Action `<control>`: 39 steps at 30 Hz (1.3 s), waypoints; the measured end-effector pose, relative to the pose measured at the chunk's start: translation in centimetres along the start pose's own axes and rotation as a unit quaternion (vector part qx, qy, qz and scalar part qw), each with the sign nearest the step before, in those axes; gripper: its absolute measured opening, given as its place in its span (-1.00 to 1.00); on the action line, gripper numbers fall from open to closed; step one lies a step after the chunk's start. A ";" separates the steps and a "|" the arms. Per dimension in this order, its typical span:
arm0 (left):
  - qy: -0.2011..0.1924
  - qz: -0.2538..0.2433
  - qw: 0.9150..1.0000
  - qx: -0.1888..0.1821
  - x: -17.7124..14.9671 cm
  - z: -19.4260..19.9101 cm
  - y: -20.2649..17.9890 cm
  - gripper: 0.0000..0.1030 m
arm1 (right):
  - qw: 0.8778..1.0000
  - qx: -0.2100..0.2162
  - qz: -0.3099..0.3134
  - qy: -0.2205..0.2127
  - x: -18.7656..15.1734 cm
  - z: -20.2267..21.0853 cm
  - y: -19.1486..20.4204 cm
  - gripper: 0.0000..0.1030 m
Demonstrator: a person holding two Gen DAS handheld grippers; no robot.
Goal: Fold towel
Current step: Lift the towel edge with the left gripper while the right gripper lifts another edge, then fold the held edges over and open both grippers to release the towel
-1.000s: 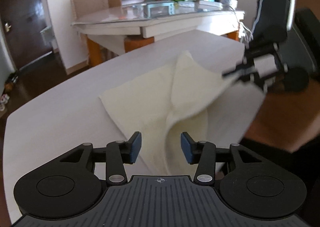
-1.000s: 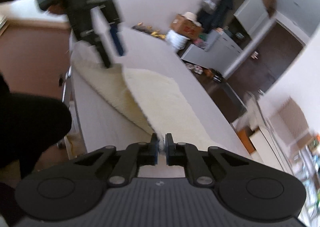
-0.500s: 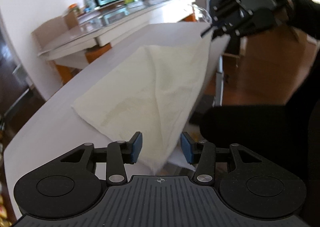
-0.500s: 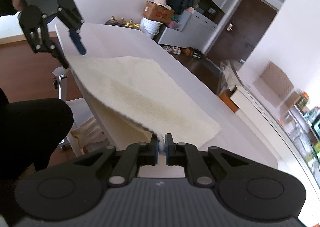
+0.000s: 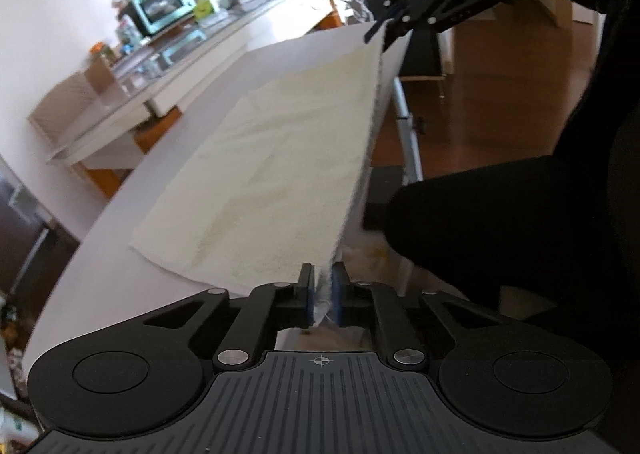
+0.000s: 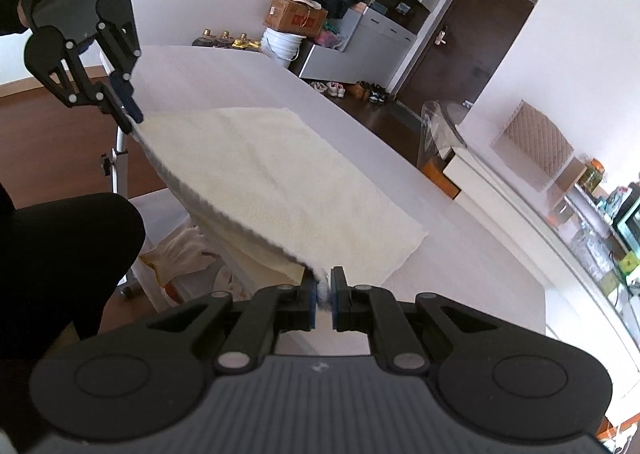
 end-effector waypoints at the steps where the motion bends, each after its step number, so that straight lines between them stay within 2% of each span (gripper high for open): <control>1: 0.000 0.002 1.000 -0.002 0.0 0.1 0.1 -0.83 | 1.000 0.002 -0.002 0.001 -0.2 0.1 0.0 -0.84; 6: -0.016 0.025 0.999 -0.013 1.2 1.3 1.8 -0.84 | 1.000 0.011 -0.009 -0.003 -0.3 1.2 -0.3 -0.85; 9: -0.021 0.030 0.999 0.005 2.1 1.6 3.5 -0.85 | 0.999 0.012 -0.029 -0.023 0.6 1.9 -2.0 -0.86; 14: -0.015 0.084 0.995 0.057 4.4 -0.1 8.8 -0.85 | 0.998 0.004 -0.039 -0.042 2.6 0.9 -5.2 -0.86; 20: 0.001 0.113 0.990 0.086 5.5 -3.6 13.9 -0.85 | 0.997 0.014 -0.062 -0.034 4.3 -3.9 -9.4 -0.86; 27: 0.038 0.151 0.983 0.095 4.2 -7.2 18.5 -0.85 | 0.991 0.055 -0.120 -0.003 4.7 -10.8 -13.3 -0.86; 31: 0.057 0.165 0.980 0.094 3.0 -9.0 19.6 -0.85 | 0.986 0.077 -0.146 0.013 4.6 -13.8 -14.2 -0.86; 36: 0.067 0.186 0.976 0.094 1.3 -10.3 20.1 -0.83 | 0.983 0.085 -0.159 0.036 4.2 -16.5 -14.5 -0.85; 38: 0.066 0.198 0.973 0.097 0.6 -10.6 20.2 -0.72 | 0.982 0.083 -0.161 0.043 3.9 -17.2 -14.5 -0.81; 39: 0.064 0.200 0.973 0.099 0.5 -10.5 20.2 -0.69 | 0.983 0.077 -0.161 0.048 3.7 -17.5 -14.5 -0.72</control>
Point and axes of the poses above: each gripper's, at about its wrist camera, not at the fingertips, and z roughly against the way its jaws point, y to its left, x to its top, the point moved 5 cm from there along -z, roughly the way its jaws point, and after that the axes turned 3 degrees about -z, right-handed, at the moved point
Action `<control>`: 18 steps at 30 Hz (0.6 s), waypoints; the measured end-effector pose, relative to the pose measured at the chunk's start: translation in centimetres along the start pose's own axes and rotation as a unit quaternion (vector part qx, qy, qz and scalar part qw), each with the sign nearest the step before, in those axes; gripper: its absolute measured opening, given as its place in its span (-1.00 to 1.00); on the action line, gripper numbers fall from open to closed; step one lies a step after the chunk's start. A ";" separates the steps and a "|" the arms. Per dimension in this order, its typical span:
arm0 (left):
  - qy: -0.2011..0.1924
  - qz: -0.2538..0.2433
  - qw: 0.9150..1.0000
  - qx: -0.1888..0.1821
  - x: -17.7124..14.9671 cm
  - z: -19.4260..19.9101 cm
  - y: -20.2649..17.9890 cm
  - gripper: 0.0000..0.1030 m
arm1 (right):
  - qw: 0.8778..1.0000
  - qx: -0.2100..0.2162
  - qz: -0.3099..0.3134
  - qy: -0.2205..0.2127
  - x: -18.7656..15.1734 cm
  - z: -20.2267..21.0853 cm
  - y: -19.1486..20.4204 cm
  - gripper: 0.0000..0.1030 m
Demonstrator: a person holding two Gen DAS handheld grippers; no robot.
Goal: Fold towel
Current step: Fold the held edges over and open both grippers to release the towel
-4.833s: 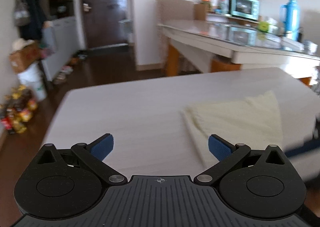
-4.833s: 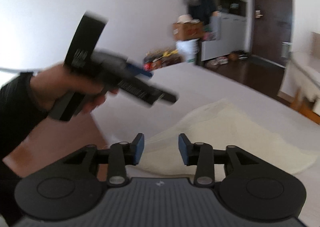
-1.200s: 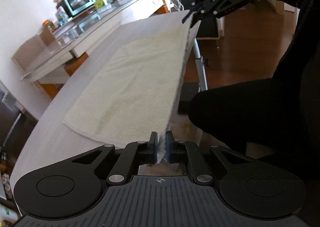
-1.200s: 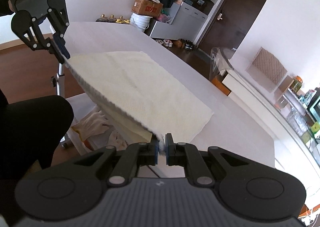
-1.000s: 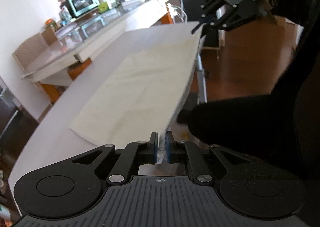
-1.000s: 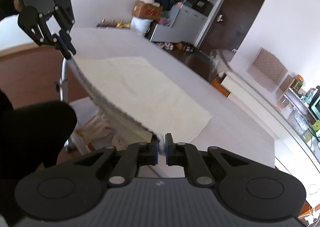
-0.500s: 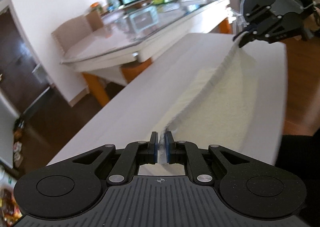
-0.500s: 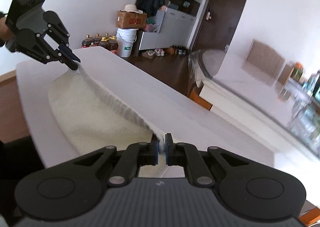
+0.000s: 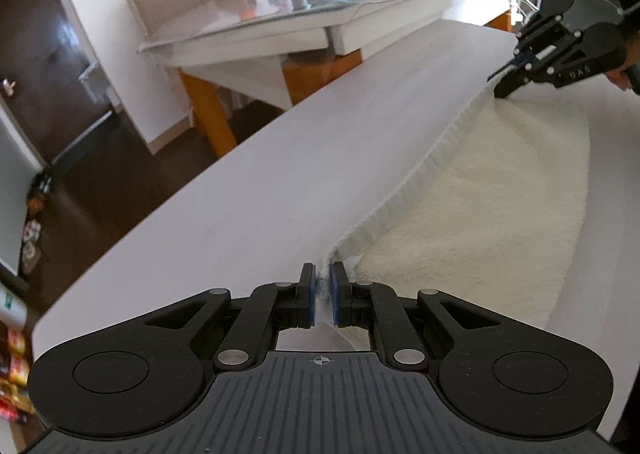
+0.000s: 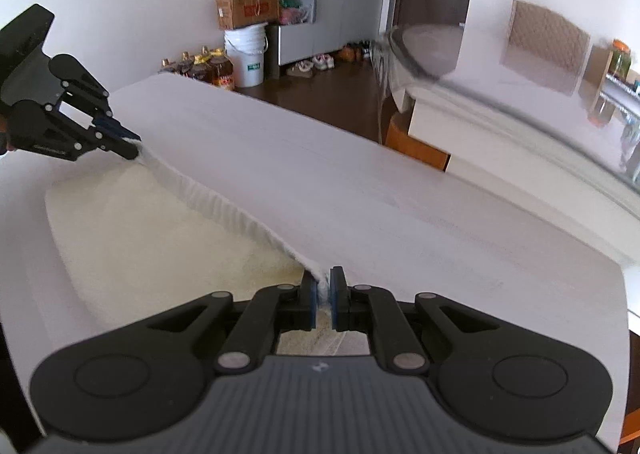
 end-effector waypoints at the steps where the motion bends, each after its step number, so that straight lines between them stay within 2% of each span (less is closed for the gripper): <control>1: -0.002 0.002 1.000 0.002 0.0 0.0 0.1 -0.66 | 1.000 -0.004 -0.002 -0.001 -0.2 -0.1 -0.1 -0.72; 2: -0.005 0.005 1.000 0.003 -0.1 0.1 0.1 -0.44 | 1.000 -0.008 -0.004 -0.004 -0.3 0.0 -0.1 -0.67; 3: -0.008 0.007 1.000 0.015 -0.2 0.3 0.4 -0.16 | 1.000 -0.013 -0.007 -0.006 -0.4 0.1 -0.3 -0.53; 4: -0.010 0.009 1.000 0.028 -0.4 0.6 0.6 -0.09 | 1.000 -0.018 -0.008 -0.008 -0.4 0.2 -0.3 -0.44; 6: -0.018 0.020 0.999 0.031 -0.8 1.3 1.1 -0.05 | 0.999 -0.041 -0.009 -0.013 -0.6 0.7 -0.6 -0.22; 11: -0.041 0.039 0.997 0.043 -1.3 2.9 2.1 0.09 | 0.996 -0.066 -0.032 -0.041 -1.0 3.0 -0.6 -0.19; 15: -0.040 0.043 0.997 0.040 -0.9 2.4 2.1 0.11 | 0.996 -0.039 -0.049 -0.068 -1.5 4.9 2.3 -0.13; 18: -0.033 0.038 0.998 0.037 -0.9 1.8 1.9 0.12 | 0.996 -0.023 -0.046 -0.069 -2.1 5.4 4.9 -0.14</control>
Point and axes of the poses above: each gripper's, at about its wrist camera, not at the fingertips, and z roughly against the way its jaws point, y to its left, x to its top, the point moved 5 cm from there along -z, roughly the way its jaws point, and after that the axes turned 3 degrees about -z, right-handed, at the moved point
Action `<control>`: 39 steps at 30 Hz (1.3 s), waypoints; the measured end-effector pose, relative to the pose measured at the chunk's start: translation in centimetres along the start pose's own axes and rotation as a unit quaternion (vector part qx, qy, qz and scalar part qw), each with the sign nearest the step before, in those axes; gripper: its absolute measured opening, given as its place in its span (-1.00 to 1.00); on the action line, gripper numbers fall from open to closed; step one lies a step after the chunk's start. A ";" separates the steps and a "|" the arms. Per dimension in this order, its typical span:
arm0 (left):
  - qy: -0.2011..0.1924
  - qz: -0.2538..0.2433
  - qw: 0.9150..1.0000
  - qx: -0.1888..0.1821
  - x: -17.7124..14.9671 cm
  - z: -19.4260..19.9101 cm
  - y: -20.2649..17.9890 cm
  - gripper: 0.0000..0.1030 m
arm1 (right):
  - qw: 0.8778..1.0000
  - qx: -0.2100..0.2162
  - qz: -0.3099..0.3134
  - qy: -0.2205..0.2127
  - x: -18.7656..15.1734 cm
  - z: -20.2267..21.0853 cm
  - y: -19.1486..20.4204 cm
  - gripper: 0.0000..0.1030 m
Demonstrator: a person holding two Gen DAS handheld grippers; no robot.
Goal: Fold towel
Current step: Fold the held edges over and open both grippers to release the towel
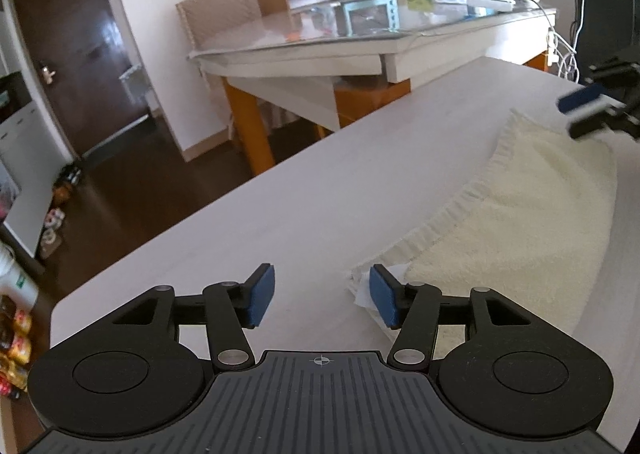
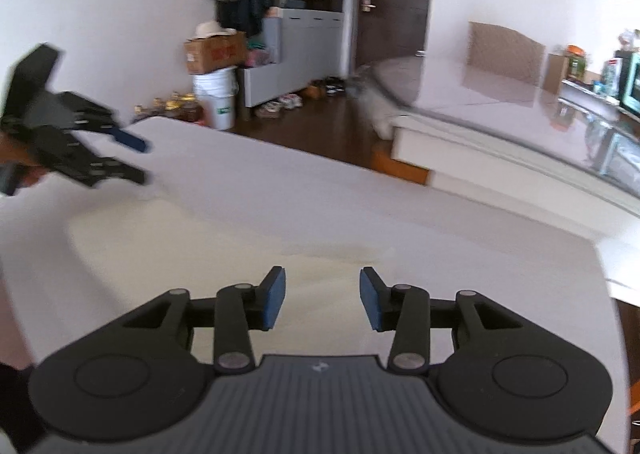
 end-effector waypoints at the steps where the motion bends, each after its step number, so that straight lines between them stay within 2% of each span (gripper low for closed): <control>1: 0.003 -0.004 1.000 -0.003 -0.1 -0.3 -0.2 0.13 | 1.000 0.005 0.002 0.002 -0.3 0.2 0.9 -0.14; 4: 0.006 -0.019 1.000 0.008 -0.3 -1.0 -0.9 0.19 | 1.000 0.007 -0.007 0.008 -1.3 0.2 2.8 -0.14; 9: 0.006 -0.021 1.000 0.013 -0.7 -0.7 -1.2 0.19 | 0.997 -0.007 -0.073 0.000 -2.0 0.9 1.6 -0.14; 11: 0.006 -0.018 1.000 0.012 -0.9 -0.5 -1.3 0.19 | 0.996 -0.019 -0.082 0.005 -2.1 1.0 1.0 -0.17; 15: 0.007 -0.017 1.000 0.009 -1.4 0.3 -1.9 0.19 | 0.997 -0.039 -0.064 0.028 -2.5 -0.6 -0.2 -0.25; 20: 0.011 -0.009 1.000 -0.001 -2.5 2.5 -4.2 0.19 | 0.997 -0.040 -0.052 0.029 -2.1 -2.0 -2.0 -0.24; 28: 0.014 0.029 0.999 -0.028 -3.6 5.5 -9.5 0.19 | 0.999 -0.033 0.017 0.026 0.4 -5.8 -4.2 -0.10; 32: 0.011 0.031 0.998 -0.044 -3.3 6.0 -11.8 0.19 | 0.998 -0.036 0.035 0.024 1.1 -6.8 -4.7 -0.02; 35: 0.009 0.029 0.998 -0.057 -3.1 6.2 -12.8 0.19 | 0.998 -0.046 0.044 0.012 1.3 -5.8 -4.1 -0.03; 39: 0.008 0.030 0.998 -0.056 -3.2 6.3 -11.7 0.27 | 0.999 -0.018 0.046 -0.022 0.4 -1.4 -0.8 0.00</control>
Point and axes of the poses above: each gripper's, at about its wrist camera, not at the fingertips, and z roughly against the way its jaws point, y to its left, x to its top, the point moved 5 cm from there along -z, roughly the way its jaws point, and after that the axes turned 3 degrees about -z, right-handed, at the moved point
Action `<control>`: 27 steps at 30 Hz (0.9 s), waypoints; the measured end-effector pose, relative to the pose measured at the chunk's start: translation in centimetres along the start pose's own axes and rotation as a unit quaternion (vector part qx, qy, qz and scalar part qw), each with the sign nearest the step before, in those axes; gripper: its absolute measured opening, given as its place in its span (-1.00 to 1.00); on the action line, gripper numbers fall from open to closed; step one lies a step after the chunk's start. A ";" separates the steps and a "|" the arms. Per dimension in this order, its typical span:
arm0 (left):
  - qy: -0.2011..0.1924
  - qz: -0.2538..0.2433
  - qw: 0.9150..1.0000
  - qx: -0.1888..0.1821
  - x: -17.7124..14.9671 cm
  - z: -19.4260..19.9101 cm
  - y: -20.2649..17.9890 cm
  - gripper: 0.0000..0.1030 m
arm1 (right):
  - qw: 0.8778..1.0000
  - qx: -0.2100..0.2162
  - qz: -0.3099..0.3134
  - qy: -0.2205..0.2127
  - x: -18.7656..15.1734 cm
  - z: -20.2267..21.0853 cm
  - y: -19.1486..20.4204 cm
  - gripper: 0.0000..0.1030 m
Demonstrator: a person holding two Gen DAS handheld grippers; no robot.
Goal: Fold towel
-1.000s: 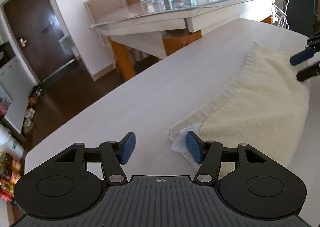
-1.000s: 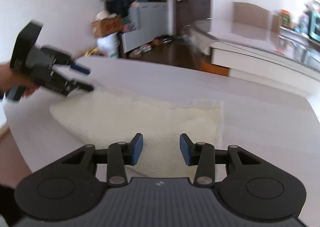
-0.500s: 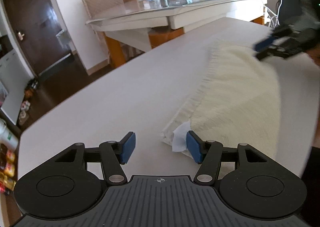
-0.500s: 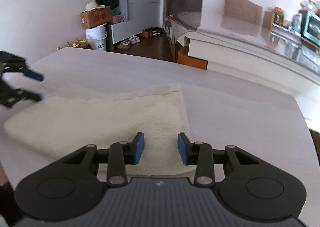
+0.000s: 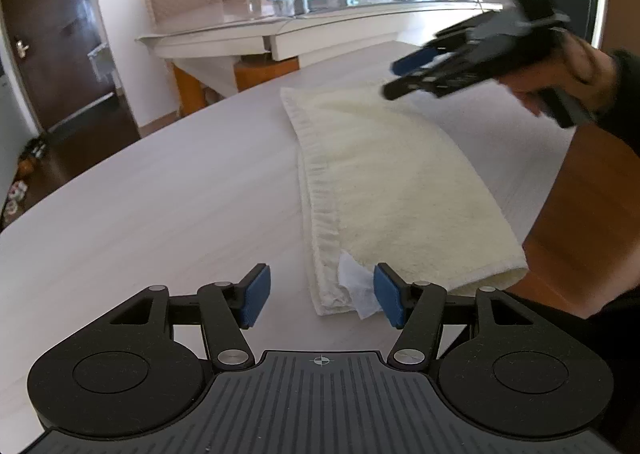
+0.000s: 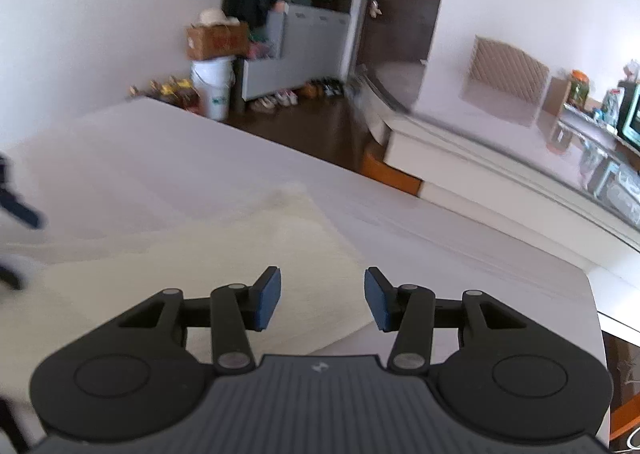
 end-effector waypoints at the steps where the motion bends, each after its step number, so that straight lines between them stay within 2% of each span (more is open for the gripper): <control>1: -0.001 -0.001 1.000 0.001 0.0 0.1 0.3 0.29 | 1.000 0.006 0.000 -0.004 -0.1 0.7 0.6 0.01; 6: -0.014 0.022 1.000 -0.006 0.1 0.4 1.4 0.31 | 0.999 0.046 0.006 -0.023 -2.6 5.7 6.0 0.12; 9: -0.028 0.039 0.999 -0.013 0.3 0.8 1.9 0.35 | 0.999 0.047 0.010 -0.021 -3.8 7.1 8.0 0.13; 11: -0.024 0.016 0.999 0.015 0.4 0.7 1.8 0.36 | 0.998 0.053 0.003 -0.022 -4.5 7.7 9.1 0.15; 15: -0.012 -0.023 0.999 0.038 0.4 0.1 1.2 0.36 | 0.998 0.065 0.008 -0.023 -5.4 8.8 10.8 0.27; 18: -0.009 -0.036 0.998 0.043 0.2 0.0 0.7 0.36 | 0.996 0.073 0.035 -0.023 -5.9 9.7 12.3 0.29; 21: -0.005 -0.027 0.999 0.029 0.0 0.0 0.3 0.35 | 0.993 0.076 0.091 -0.019 -6.6 10.1 14.1 0.29; 24: -0.004 -0.022 1.000 0.012 -0.3 0.2 -0.8 0.34 | 0.986 0.061 0.151 -0.017 -7.3 10.0 15.5 0.29; 27: -0.007 -0.020 1.000 0.007 -0.4 0.5 -1.3 0.34 | 0.982 0.049 0.180 -0.019 -7.7 9.9 16.2 0.28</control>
Point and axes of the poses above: each gripper's, at about its wrist camera, not at the fingertips, and z roughly against the way its jaws point, y to its left, x to its top, the point moved 5 cm from there along -z, roughly the way its jaws point, and after that the axes turned 3 degrees about -z, right-handed, at the moved point
